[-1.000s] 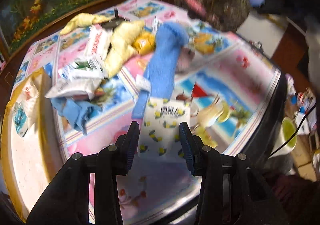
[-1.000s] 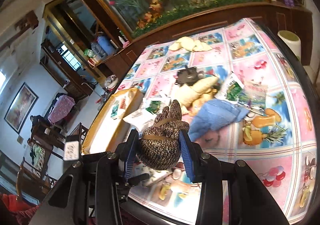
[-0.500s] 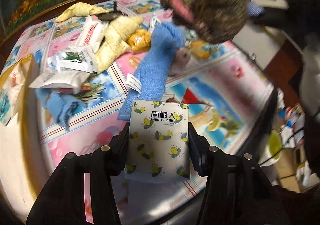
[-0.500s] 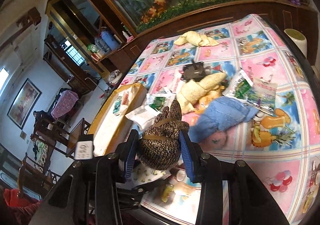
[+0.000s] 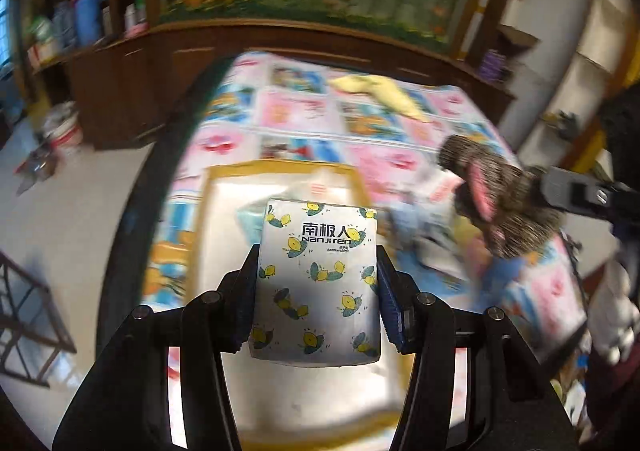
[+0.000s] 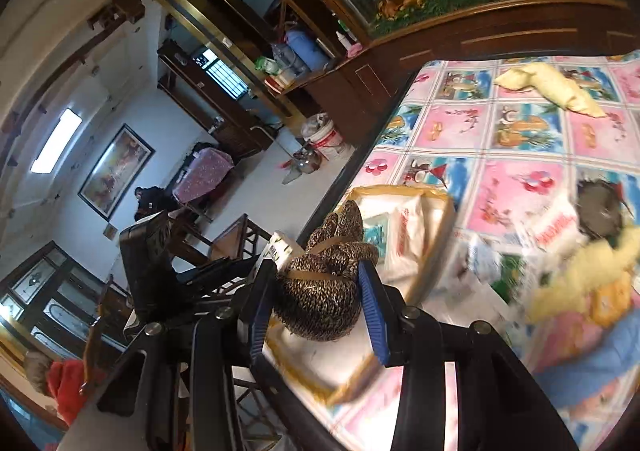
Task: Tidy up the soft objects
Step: 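Lower the hat and bird-print pack into the tray and open both tools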
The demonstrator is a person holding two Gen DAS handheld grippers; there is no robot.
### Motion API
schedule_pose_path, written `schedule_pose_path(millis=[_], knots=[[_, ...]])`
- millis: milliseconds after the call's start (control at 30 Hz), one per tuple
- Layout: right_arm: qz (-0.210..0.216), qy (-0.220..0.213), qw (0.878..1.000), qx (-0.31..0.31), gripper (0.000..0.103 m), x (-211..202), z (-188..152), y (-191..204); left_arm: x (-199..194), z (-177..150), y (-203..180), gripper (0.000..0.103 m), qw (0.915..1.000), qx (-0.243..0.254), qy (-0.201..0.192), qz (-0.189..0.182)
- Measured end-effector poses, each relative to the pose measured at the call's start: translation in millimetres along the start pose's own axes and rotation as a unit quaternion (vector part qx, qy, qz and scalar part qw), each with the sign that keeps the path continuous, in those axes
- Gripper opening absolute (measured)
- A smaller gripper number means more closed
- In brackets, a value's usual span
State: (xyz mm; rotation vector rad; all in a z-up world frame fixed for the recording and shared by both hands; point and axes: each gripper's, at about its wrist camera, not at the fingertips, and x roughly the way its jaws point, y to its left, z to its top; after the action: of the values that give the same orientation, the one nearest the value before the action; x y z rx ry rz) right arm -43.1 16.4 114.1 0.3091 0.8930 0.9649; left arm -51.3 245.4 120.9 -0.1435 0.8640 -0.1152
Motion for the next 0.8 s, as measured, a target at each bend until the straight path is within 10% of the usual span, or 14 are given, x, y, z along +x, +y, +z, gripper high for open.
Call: schedule_pose_path(millis=[300,633,800], knots=[[-0.053,0.05,0.997,0.017,0.041,112,25,-13,79,2,69,0.052,0.9957,-0.086,0.032,-0.011],[-0.111,0.068,0.991,0.025,0.043,153,23,-31,79,2,95,0.064,0.9847,-0.158,0.023,-0.07],[-0.154,0.06,0.986,-0.003,0.055,152,19,-28,55,-1,95,0.064,0.9856,-0.164,0.009,-0.04]])
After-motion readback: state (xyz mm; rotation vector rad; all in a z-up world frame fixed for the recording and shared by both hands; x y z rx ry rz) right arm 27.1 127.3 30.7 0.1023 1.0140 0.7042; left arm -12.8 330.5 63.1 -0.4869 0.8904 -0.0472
